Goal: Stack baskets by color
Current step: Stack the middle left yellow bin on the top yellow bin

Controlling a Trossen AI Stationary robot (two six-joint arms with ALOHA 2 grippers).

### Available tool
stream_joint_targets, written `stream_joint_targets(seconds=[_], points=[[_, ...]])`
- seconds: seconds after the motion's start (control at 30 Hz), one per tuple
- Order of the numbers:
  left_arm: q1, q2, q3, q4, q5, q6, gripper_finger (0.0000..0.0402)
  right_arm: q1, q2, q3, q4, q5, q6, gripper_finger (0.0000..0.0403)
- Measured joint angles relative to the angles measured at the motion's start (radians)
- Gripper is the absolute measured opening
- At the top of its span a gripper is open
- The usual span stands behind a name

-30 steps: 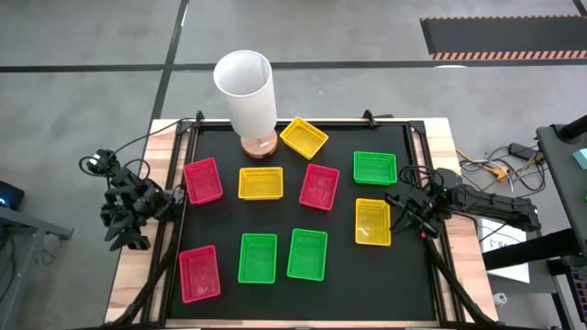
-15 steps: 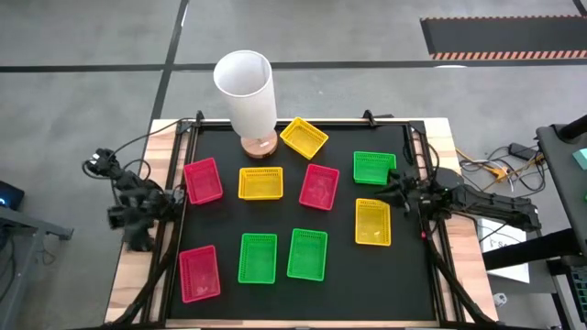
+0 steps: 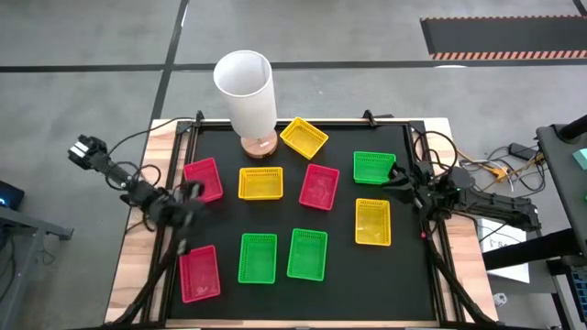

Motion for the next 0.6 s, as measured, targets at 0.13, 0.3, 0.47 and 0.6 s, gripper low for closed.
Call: stream_joint_targets(seconds=[0.13,0.3,0.47,0.6], points=[[0.0,0.128,0.091,-0.082,-0.301,-0.194,0.012,0.0,0.0,0.0,-0.004,0.0,0.003,0.0063],[0.0,0.248,0.146,-0.137,-0.326,-0.336,0.012,0.0,0.0,0.0,-0.004,-0.001,0.003,0.0063],[-0.001,0.337,0.168,-0.145,-0.318,-0.337,0.012,0.0,0.0,0.0,-0.004,0.013,0.003,0.0063],[-0.001,0.376,0.165,-0.141,-0.315,-0.336,0.012,0.0,0.001,-0.001,-0.004,0.123,-0.045,0.0063]])
